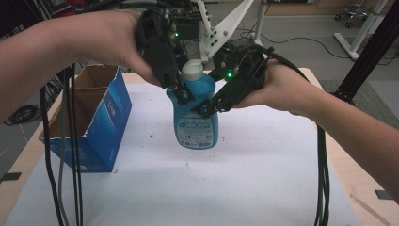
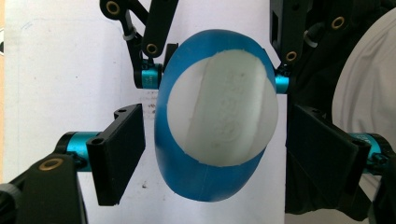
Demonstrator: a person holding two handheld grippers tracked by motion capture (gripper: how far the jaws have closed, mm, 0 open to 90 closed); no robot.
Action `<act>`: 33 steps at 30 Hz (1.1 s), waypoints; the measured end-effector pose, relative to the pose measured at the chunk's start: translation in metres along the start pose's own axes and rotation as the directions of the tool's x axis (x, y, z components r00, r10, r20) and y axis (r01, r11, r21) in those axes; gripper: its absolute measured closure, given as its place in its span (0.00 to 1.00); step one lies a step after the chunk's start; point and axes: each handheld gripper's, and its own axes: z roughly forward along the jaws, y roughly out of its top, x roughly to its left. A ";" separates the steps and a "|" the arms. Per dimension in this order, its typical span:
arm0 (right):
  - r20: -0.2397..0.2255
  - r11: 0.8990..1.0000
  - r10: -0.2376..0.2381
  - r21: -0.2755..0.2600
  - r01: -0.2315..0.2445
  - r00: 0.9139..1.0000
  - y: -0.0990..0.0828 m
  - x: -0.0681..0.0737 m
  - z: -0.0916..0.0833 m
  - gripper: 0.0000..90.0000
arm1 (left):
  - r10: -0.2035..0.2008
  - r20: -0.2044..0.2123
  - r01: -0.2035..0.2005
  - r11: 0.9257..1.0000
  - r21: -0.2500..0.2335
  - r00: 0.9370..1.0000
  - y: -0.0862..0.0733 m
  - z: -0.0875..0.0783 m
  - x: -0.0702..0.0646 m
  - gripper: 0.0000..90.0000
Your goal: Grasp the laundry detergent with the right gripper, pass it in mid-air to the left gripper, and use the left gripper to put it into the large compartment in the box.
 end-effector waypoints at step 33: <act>0.001 1.000 -0.013 -0.003 0.013 1.000 0.000 -0.001 0.002 0.51 | -0.022 -0.007 0.022 1.000 -0.005 1.000 -0.002 0.001 -0.002 0.34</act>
